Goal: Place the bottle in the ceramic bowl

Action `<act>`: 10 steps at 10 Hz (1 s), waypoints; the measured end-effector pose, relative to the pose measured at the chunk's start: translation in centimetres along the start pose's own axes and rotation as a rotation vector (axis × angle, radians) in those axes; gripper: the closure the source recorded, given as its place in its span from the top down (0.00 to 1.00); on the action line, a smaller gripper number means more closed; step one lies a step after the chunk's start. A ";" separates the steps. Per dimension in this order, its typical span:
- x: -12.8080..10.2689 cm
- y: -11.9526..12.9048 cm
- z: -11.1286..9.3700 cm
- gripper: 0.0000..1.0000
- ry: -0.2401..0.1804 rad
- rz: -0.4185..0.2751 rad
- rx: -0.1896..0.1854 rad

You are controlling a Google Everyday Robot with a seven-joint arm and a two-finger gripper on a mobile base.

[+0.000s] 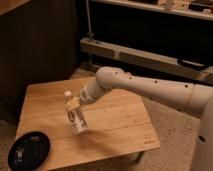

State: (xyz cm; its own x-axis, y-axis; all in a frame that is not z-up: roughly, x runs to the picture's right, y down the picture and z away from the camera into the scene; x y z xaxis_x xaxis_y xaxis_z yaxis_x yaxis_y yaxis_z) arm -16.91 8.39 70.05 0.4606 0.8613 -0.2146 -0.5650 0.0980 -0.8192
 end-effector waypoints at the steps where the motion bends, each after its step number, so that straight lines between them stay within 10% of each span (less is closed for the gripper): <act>1: -0.3 1.1 1.8 0.00 0.016 -0.012 -0.028; 10: -0.3 10.6 13.1 0.00 0.205 -0.134 -0.261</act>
